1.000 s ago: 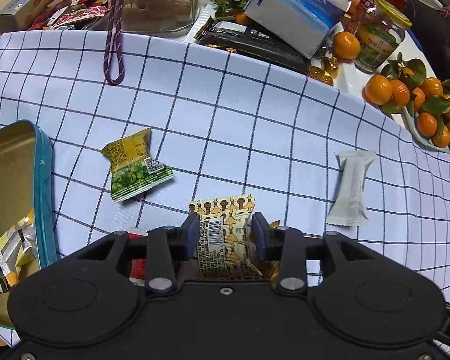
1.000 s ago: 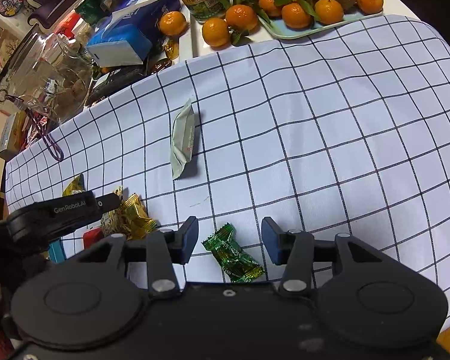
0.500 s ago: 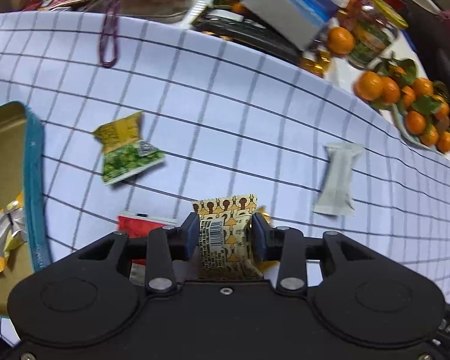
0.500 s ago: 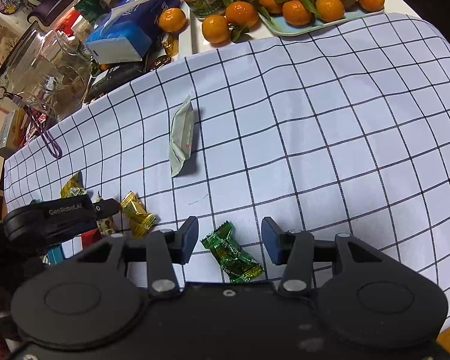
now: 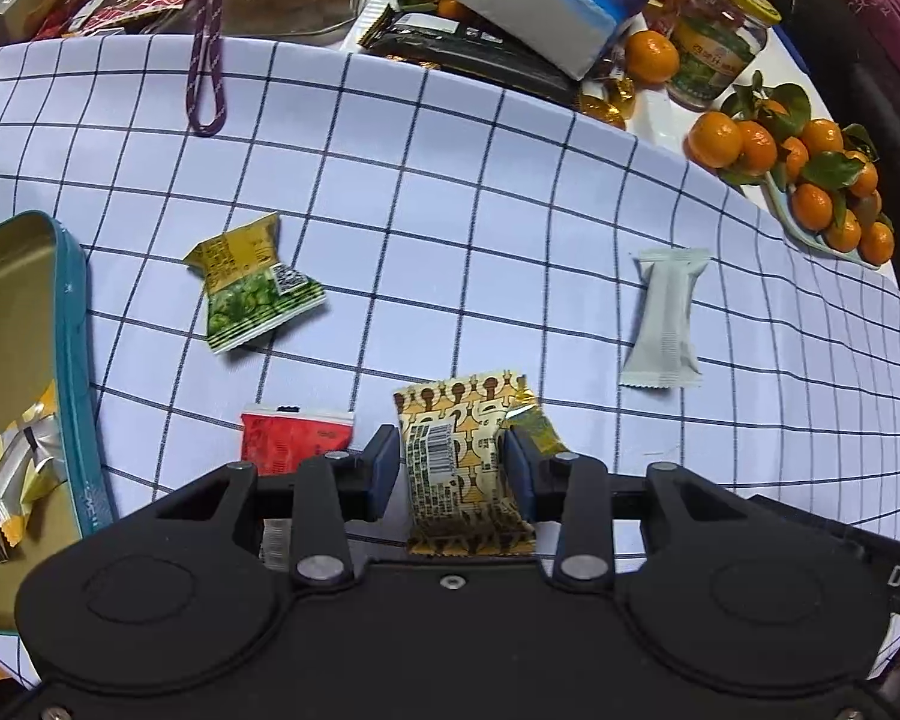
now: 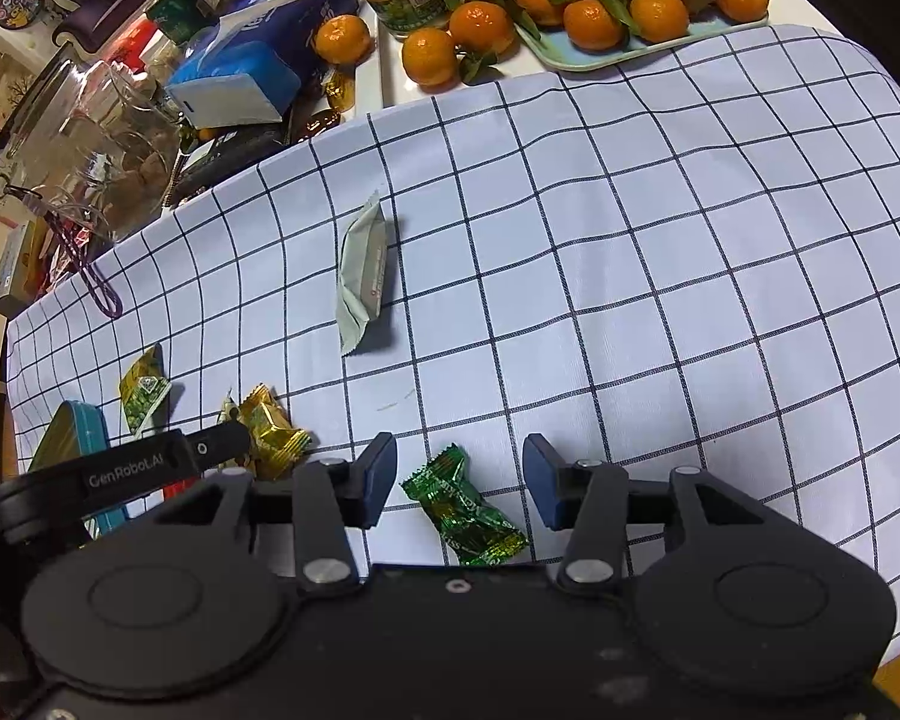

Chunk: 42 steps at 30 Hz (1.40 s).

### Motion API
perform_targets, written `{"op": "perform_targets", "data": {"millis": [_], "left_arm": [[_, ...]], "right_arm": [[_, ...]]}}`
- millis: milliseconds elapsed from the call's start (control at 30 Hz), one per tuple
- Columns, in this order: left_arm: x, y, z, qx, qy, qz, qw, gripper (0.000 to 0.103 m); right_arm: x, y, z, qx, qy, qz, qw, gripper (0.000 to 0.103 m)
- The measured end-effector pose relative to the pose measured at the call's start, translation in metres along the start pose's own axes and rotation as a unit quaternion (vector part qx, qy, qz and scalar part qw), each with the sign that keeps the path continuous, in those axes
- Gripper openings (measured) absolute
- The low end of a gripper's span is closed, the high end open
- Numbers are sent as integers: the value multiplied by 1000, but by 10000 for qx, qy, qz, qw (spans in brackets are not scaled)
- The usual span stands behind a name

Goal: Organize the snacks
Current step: 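Grasp the green foil candy with the right tool while the left tool holds the biscuit packet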

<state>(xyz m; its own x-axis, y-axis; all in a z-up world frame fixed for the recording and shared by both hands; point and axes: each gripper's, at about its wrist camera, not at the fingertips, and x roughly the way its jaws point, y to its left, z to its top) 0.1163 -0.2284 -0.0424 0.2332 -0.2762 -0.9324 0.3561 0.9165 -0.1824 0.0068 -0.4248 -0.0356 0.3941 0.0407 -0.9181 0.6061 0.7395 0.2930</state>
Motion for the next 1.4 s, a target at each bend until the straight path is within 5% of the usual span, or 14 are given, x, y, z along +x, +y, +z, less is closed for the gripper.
{"op": "perform_targets", "data": {"millis": [1000,1400], "left_arm": [[12,1,-1,-126,145,60,9998,50],[5,5,0,-269,337,-445,9981,42]], "right_arm": [[14,10,-16,-566,273,-66,9980,50],[26,23,-27,-1093,332,-315,9930,50]]}}
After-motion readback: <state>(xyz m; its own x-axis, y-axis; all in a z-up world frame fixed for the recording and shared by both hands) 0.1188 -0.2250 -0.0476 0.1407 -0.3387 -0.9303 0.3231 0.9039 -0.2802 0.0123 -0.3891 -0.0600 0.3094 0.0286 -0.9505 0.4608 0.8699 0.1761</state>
